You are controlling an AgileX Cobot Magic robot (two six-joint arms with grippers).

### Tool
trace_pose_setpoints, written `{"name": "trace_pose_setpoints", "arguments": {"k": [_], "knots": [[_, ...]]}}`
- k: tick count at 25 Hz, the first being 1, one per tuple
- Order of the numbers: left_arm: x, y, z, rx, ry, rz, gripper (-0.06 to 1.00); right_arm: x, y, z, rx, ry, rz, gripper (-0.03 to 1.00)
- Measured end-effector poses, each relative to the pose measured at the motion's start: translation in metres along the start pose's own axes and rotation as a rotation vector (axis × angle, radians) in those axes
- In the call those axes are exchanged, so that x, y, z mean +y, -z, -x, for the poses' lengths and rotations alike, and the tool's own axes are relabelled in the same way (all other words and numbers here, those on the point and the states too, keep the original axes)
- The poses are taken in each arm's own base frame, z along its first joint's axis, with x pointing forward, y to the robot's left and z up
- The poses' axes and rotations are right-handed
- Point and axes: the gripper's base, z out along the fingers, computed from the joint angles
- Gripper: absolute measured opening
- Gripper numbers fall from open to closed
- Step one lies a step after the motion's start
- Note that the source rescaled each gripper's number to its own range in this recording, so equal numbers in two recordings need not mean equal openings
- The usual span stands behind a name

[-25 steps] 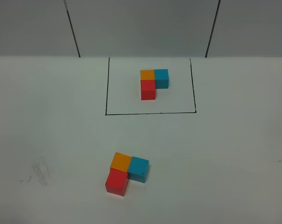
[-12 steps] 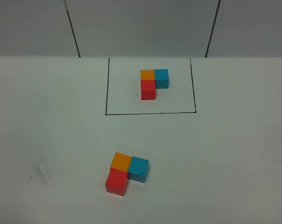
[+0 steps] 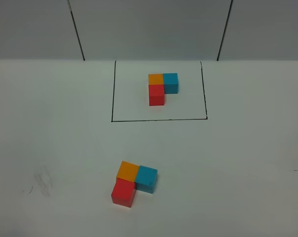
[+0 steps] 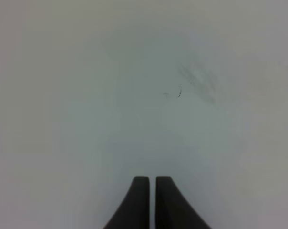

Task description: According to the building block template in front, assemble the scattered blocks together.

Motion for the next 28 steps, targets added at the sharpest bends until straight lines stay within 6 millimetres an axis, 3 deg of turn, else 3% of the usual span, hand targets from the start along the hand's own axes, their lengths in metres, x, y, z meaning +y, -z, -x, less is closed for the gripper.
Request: {"name": "trace_pose_setpoints", "arguments": {"k": [9,28], "knots": [[0.000,0.000,0.000,0.000,0.000,0.000,0.00,0.004,0.007,0.035,-0.392,-0.009,0.043,0.81],[0.000,0.000,0.000,0.000,0.001,0.000,0.00,0.004,0.034,0.071,-0.888,0.051,0.032,0.81]]}}
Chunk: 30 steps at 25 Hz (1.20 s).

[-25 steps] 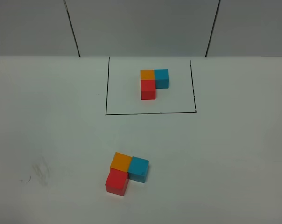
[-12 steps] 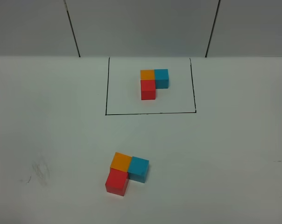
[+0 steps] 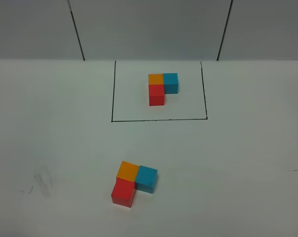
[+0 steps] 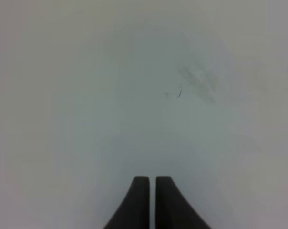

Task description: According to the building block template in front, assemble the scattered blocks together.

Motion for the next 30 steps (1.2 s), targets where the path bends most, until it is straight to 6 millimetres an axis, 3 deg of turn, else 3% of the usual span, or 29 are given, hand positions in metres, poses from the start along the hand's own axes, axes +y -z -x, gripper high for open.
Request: {"name": "trace_pose_setpoints", "arguments": {"k": [12,15,30], "knots": [[0.000,0.000,0.000,0.000,0.000,0.000,0.00,0.000,0.000,0.001,-0.014,-0.013,0.002,0.81],[0.000,0.000,0.000,0.000,0.000,0.000,0.00,0.002,-0.003,-0.006,-0.034,-0.024,0.013,0.81],[0.000,0.000,0.000,0.000,0.000,0.000,0.00,0.020,-0.010,-0.103,-0.027,-0.148,0.069,0.81]]}}
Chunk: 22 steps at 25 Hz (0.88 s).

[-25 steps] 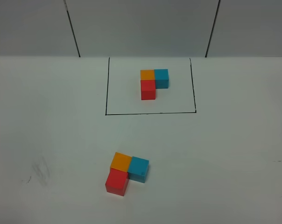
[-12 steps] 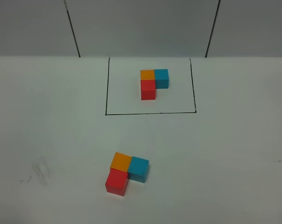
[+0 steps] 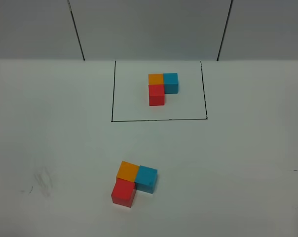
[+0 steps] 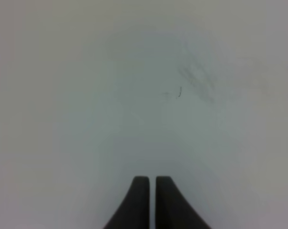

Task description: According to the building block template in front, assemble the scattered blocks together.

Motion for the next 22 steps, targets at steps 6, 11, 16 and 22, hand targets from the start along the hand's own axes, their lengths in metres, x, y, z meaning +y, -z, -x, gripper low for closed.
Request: {"name": "trace_pose_setpoints", "arguments": {"k": [6,11,16,22], "knots": [[0.000,0.000,0.000,0.000,0.000,0.000,0.00,-0.001,0.001,-0.006,0.026,-0.024,-0.006,0.81],[0.000,0.000,0.000,0.000,0.000,0.000,0.00,-0.001,-0.002,0.016,0.028,-0.055,-0.015,0.81],[0.000,0.000,0.000,0.000,0.000,0.000,0.00,-0.002,0.001,0.050,0.163,-0.054,-0.049,0.81],[0.000,0.000,0.000,0.000,0.000,0.000,0.00,-0.007,0.011,0.040,0.457,-0.017,-0.102,0.81]]}}
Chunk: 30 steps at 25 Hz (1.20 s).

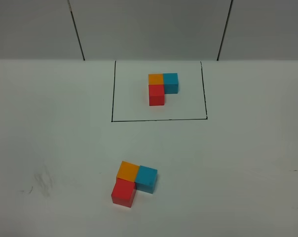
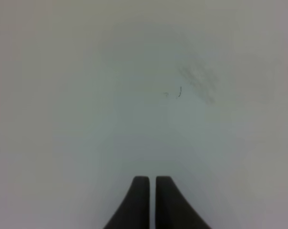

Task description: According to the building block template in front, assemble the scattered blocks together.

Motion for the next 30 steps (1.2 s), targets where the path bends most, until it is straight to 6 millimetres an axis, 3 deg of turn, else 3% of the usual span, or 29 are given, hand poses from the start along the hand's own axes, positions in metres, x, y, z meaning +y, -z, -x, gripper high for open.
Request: {"name": "trace_pose_setpoints", "arguments": {"k": [9,30], "knots": [[0.0000,0.0000,0.0000,0.000,0.000,0.000,0.00,-0.0028,0.0010,-0.0119,0.134,0.014,-0.030,0.81],[0.0000,0.0000,0.0000,0.000,0.000,0.000,0.00,-0.0044,0.0012,-0.0123,0.139,0.035,-0.046,0.81]]}}
